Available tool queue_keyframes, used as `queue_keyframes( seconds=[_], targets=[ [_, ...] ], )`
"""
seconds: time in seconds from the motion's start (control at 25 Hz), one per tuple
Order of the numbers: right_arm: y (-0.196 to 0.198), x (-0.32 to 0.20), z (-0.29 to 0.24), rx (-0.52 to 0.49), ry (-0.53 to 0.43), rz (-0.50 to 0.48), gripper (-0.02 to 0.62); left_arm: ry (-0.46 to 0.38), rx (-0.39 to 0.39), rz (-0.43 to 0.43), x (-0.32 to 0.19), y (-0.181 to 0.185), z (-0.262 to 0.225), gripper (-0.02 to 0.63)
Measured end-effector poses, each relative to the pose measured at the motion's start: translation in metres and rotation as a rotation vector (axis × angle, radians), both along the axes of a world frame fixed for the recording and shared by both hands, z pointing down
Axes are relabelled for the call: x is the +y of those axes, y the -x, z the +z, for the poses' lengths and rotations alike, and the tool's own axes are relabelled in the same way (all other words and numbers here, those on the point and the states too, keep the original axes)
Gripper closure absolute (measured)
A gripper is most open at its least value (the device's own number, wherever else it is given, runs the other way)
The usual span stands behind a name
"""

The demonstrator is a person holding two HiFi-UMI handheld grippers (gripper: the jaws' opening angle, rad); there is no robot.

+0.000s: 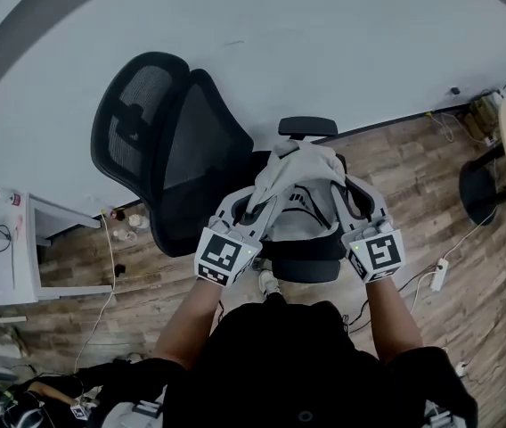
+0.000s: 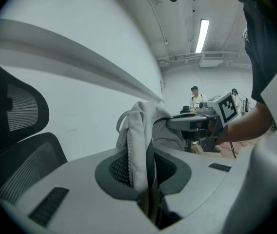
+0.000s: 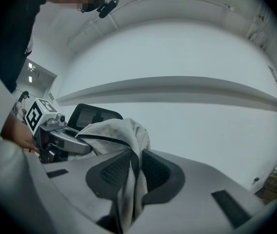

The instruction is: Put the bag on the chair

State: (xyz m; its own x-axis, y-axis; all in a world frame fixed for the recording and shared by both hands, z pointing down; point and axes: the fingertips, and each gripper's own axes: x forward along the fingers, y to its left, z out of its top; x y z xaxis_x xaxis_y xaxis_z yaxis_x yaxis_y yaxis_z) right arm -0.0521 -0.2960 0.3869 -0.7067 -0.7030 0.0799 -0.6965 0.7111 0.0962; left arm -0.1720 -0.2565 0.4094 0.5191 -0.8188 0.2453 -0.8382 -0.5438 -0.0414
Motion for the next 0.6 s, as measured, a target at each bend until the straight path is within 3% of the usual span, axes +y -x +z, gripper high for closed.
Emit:
queue_keyframes(
  seconds=[0.28, 0.6],
  targets=[
    [0.014, -0.03, 0.006, 0.047, -0.008, -0.011, 0.515, 0.001, 0.01, 0.008, -0.029, 0.015, 0.012, 0.541],
    [0.024, -0.058, 0.04, 0.073, 0.05, -0.068, 0.515, 0.036, -0.001, -0.07, -0.052, 0.023, 0.043, 0.54]
  ],
)
